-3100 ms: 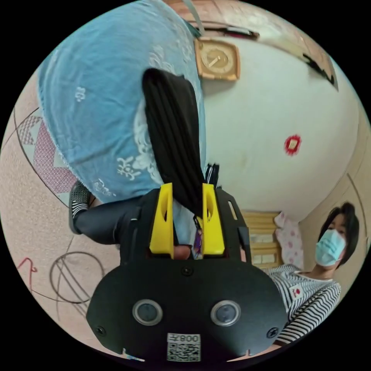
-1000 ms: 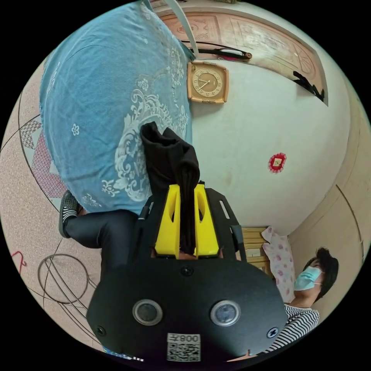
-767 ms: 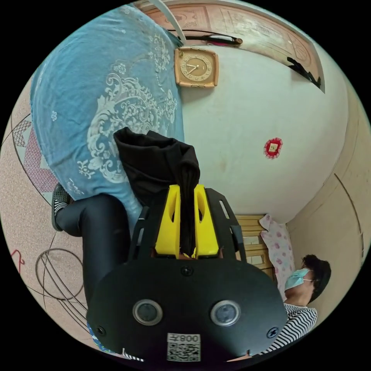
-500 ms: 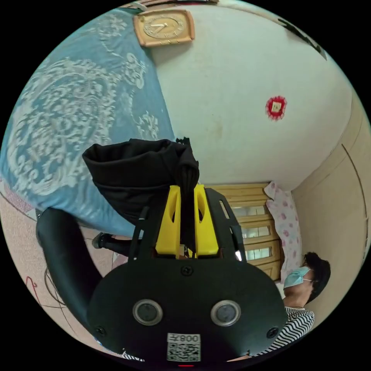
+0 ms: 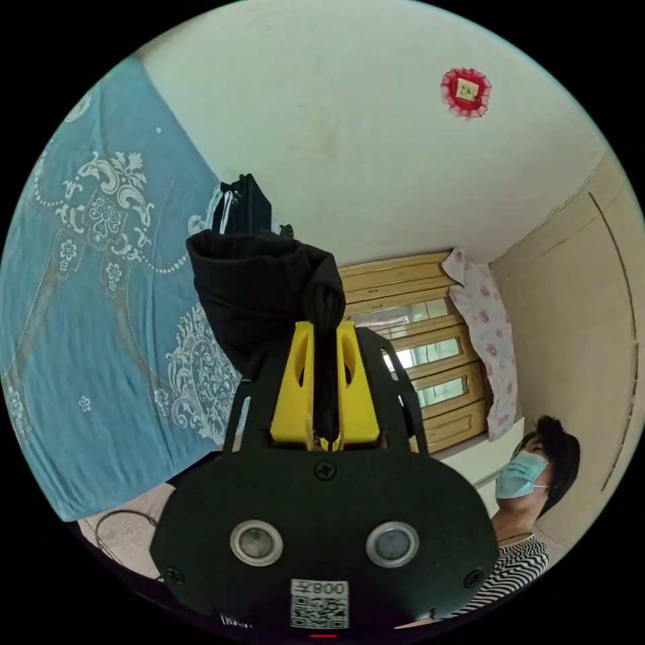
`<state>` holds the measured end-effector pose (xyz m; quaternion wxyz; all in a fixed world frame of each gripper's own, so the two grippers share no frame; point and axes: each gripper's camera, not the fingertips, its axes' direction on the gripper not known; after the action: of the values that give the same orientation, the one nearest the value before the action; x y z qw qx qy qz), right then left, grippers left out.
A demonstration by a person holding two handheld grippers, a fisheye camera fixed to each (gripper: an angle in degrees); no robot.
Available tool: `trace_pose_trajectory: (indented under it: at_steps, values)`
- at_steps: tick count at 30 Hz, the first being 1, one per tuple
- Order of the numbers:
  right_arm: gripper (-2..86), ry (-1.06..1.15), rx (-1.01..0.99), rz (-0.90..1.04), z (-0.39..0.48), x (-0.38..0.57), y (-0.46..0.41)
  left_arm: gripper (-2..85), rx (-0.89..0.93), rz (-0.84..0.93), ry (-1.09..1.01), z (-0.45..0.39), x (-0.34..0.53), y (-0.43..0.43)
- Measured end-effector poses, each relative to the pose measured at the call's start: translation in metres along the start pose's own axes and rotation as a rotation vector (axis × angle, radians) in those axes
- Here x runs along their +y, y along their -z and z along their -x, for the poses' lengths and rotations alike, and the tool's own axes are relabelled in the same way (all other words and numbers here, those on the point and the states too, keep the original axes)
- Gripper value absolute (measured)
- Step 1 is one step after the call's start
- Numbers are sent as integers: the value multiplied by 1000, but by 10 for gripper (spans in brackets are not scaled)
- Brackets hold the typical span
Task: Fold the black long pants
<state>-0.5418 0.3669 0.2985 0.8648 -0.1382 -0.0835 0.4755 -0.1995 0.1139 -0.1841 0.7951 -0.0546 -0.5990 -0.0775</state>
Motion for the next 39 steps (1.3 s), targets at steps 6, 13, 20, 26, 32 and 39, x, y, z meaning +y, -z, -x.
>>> trace_pose_trajectory:
  at_steps: [6, 13, 20, 26, 32, 39]
  values:
    - [14, -39, -7, -3, -60, -61, 23, 60, -82, 82, 73, -4, -116, -67]
    - [13, 112, 4, -58, -86, -215, 49, 60, 82, 108, -53, -64, -315, -176]
    - [18, 345, 82, -168, -60, -360, 85, 59, 167, 169, -287, -175, -491, -298]
    - [21, 305, 368, -164, -121, -426, 76, 61, -78, 280, -326, -169, -604, -387]
    - [22, -25, 445, -4, -265, -461, 32, 63, -321, 371, -117, -99, -664, -425]
    - [25, 31, 498, 53, -289, -509, 11, 64, -338, 461, -227, -129, -735, -459]
